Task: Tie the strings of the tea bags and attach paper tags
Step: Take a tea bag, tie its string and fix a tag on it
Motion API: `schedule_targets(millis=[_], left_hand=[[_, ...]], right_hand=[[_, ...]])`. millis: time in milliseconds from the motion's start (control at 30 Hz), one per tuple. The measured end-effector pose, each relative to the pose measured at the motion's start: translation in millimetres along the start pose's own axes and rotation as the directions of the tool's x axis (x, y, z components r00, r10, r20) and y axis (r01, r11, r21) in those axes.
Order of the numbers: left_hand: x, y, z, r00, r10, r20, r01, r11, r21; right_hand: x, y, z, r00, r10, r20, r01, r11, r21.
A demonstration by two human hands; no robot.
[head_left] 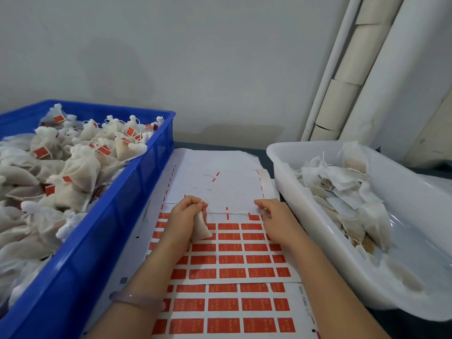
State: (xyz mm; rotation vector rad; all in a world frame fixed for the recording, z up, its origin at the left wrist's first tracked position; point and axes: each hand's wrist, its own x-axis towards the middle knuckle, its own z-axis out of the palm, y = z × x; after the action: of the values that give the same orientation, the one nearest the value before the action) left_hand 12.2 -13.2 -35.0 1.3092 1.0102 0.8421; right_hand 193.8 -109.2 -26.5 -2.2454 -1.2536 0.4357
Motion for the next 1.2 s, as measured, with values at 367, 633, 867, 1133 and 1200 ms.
schedule_targets(millis=[367,633,867,1133,1200], left_hand=[[10.3,16.7,27.1,0.985,0.053,0.163,-0.144,0.771,0.62],[14.5,26.1,62.4,0.902,0.016,0.432,-0.357,0.591,0.723],[3.6,19.6,55.6,0.873,0.053,0.484,-0.459,0.42,0.782],[-1.6,12.2,54.5,0.864,0.096,0.494,-0.494,0.35,0.796],[-1.5,11.6,54.3,0.866,0.09,0.492,-0.488,0.366,0.792]], right_hand=[[12.5,11.4,15.2,0.986,-0.126,-0.109,0.124,0.992,-0.021],[7.6,19.6,14.4,0.981,-0.166,-0.102,0.188,0.944,0.27],[17.1,17.3,7.2,0.979,-0.197,0.051,0.2,0.979,-0.042],[27.5,13.2,1.4,0.963,-0.205,0.173,0.233,0.958,-0.166],[28.6,12.3,1.9,0.961,-0.2,0.192,0.235,0.954,-0.184]])
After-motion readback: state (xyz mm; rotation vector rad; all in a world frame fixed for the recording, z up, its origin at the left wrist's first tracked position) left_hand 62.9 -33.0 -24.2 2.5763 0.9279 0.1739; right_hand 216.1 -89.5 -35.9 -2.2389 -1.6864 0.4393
